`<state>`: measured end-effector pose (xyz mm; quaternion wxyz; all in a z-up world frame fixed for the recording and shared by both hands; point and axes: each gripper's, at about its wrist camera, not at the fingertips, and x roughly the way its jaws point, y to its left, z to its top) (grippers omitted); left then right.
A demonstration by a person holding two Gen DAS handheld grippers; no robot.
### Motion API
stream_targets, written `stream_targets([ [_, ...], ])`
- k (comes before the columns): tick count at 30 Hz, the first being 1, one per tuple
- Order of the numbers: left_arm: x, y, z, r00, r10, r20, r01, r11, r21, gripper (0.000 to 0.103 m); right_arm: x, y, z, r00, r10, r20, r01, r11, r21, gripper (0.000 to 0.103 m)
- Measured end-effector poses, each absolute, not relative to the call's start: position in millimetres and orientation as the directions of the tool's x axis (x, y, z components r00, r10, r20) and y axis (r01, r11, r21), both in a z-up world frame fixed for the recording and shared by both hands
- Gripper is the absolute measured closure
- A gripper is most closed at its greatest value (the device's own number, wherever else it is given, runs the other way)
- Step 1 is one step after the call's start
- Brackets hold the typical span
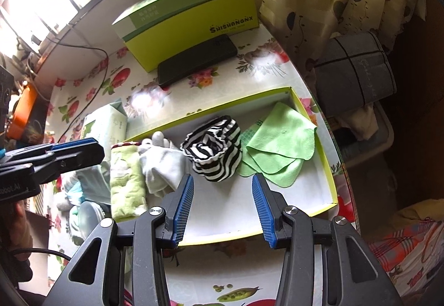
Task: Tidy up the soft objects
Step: 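Open the right tool on the green cloth while the left tool releases the striped cloth in the tray, then withdraw both open tools from the tray back over the pile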
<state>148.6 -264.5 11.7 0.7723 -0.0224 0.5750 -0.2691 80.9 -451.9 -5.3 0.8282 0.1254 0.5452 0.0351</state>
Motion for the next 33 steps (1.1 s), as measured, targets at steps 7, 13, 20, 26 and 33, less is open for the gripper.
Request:
stream_targets([
  [7, 135.3, -241.1, 20.7, 0.247, -0.404, -0.881, 0.358, 0.883, -0.304, 0.072, 78.4, -423.9, 7.4, 0.397, 0.224, -0.89, 0.018, 0.968, 0.252, 0.06],
  [13, 125.1, -215.2, 30.0, 0.295, -0.37, -0.881, 0.318, 0.907, -0.275, 0.072, 75.8, -396.0, 17.0, 0.384, 0.252, -0.888, -0.044, 0.966, 0.255, 0.06],
  [20, 111.7, -184.9, 40.2, 0.351, -0.318, -0.881, 0.263, 0.936, -0.233, 0.072, 72.1, -360.3, 28.7, 0.364, 0.282, -0.888, -0.123, 0.959, 0.254, 0.06],
  [26, 98.8, -159.4, 43.9, 0.373, -0.284, -0.883, 0.211, 0.953, -0.217, 0.072, 68.5, -329.8, 36.1, 0.342, 0.308, -0.888, -0.191, 0.948, 0.255, 0.06],
  [33, 86.2, -131.5, 44.8, 0.39, -0.255, -0.885, 0.149, 0.966, -0.213, 0.072, 64.0, -302.1, 43.3, 0.325, 0.327, -0.887, -0.256, 0.934, 0.25, 0.06],
])
